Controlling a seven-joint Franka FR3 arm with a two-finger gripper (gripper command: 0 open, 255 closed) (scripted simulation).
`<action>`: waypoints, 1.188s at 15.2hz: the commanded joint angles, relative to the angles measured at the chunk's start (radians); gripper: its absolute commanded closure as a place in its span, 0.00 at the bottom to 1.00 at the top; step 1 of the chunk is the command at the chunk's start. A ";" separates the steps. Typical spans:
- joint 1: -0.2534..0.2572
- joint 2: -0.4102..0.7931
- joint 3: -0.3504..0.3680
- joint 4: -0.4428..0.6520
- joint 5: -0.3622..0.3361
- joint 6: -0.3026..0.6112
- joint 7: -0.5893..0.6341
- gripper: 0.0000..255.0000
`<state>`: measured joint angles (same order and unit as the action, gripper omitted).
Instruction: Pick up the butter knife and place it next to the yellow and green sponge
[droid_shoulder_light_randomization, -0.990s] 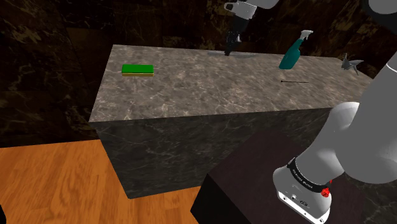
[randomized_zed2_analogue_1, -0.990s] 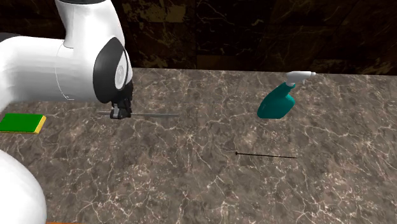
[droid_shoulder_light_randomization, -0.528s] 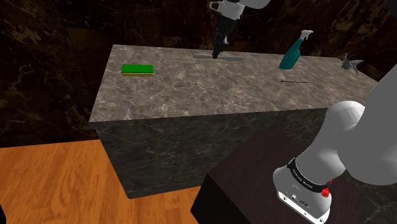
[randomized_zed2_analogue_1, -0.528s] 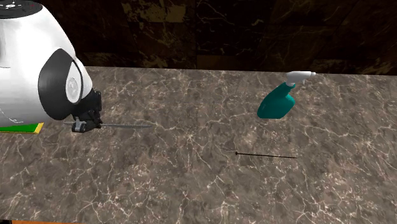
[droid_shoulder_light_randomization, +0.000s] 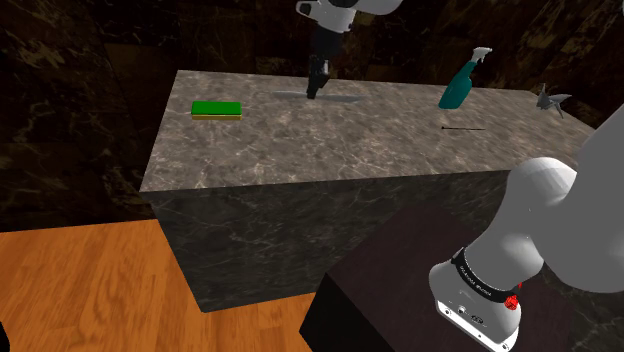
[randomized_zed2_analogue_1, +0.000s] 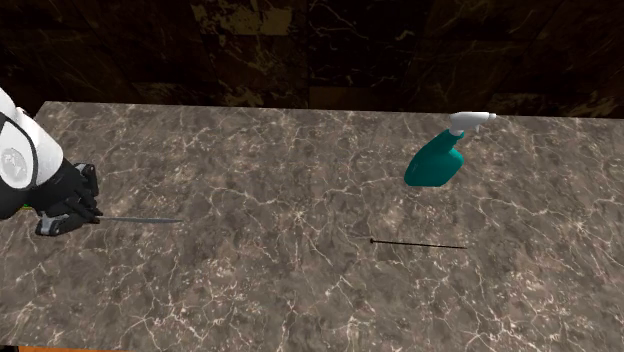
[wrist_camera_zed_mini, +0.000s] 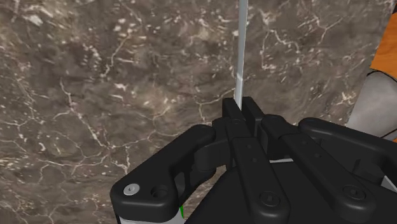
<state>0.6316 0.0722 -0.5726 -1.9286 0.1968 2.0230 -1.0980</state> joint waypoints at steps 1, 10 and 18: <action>0.023 0.004 0.019 0.003 0.000 0.008 0.043 1.00; 0.114 0.080 0.099 0.080 0.023 0.022 0.208 1.00; 0.110 0.116 0.105 0.015 0.053 0.117 0.179 1.00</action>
<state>0.7416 0.1834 -0.4683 -1.9049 0.2454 2.1267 -0.9154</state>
